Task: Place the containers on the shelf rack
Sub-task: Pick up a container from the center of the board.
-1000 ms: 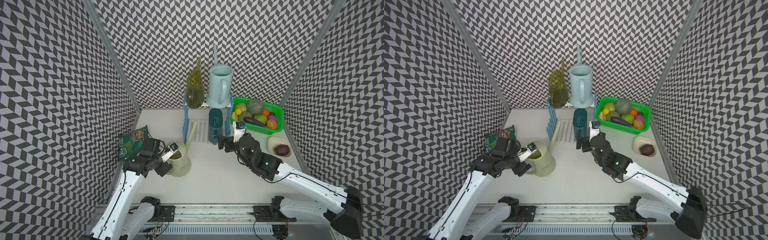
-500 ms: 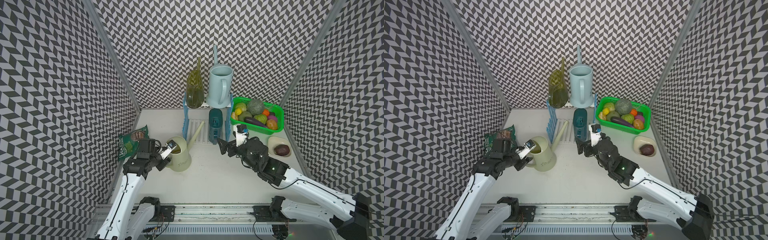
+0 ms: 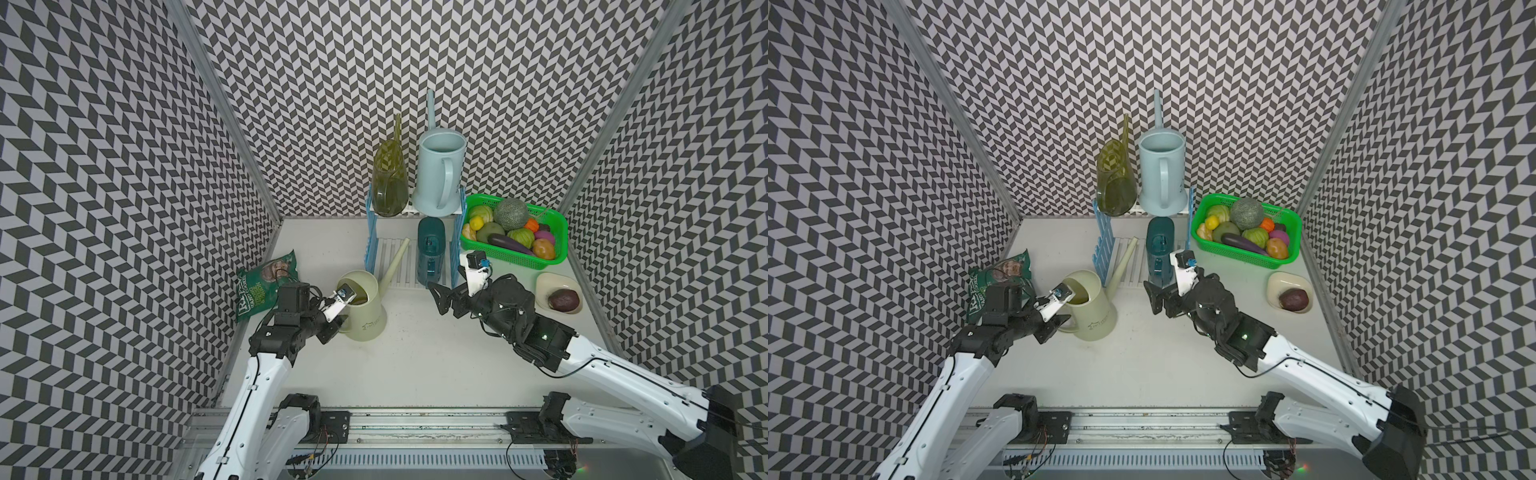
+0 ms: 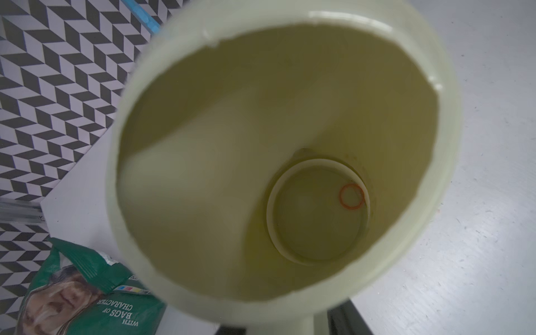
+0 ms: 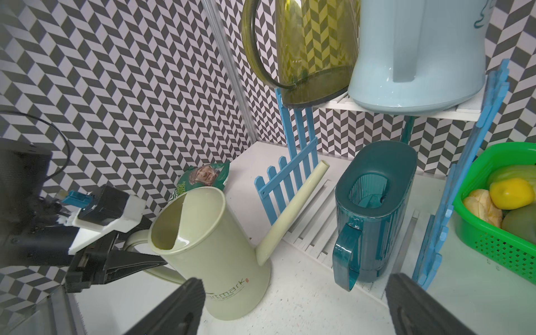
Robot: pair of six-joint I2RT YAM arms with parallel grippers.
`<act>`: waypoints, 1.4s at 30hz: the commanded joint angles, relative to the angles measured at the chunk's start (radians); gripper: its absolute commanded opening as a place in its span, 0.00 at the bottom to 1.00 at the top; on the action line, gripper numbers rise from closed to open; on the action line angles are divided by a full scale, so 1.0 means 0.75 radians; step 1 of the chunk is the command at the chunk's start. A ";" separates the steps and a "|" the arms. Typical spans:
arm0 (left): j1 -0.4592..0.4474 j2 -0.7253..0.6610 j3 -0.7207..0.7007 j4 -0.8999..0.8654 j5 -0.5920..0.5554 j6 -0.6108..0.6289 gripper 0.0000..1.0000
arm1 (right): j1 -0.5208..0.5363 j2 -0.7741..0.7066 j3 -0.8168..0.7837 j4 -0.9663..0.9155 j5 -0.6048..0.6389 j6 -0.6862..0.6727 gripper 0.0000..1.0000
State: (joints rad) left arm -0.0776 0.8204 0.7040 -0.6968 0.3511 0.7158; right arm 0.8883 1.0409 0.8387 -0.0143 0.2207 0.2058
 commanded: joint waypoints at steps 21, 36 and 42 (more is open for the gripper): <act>0.008 -0.021 0.008 0.078 0.078 -0.116 0.23 | 0.008 -0.022 -0.009 0.052 -0.022 0.003 1.00; 0.006 -0.011 0.127 0.007 -0.018 -0.247 0.17 | 0.007 -0.013 0.013 0.038 -0.010 0.016 1.00; 0.001 0.043 0.213 -0.063 -0.013 -0.247 0.13 | 0.008 -0.013 0.015 0.038 -0.010 0.024 1.00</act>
State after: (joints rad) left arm -0.0761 0.8444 0.7982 -0.7483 0.3283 0.5430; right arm 0.8883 1.0454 0.8387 -0.0204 0.2054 0.2108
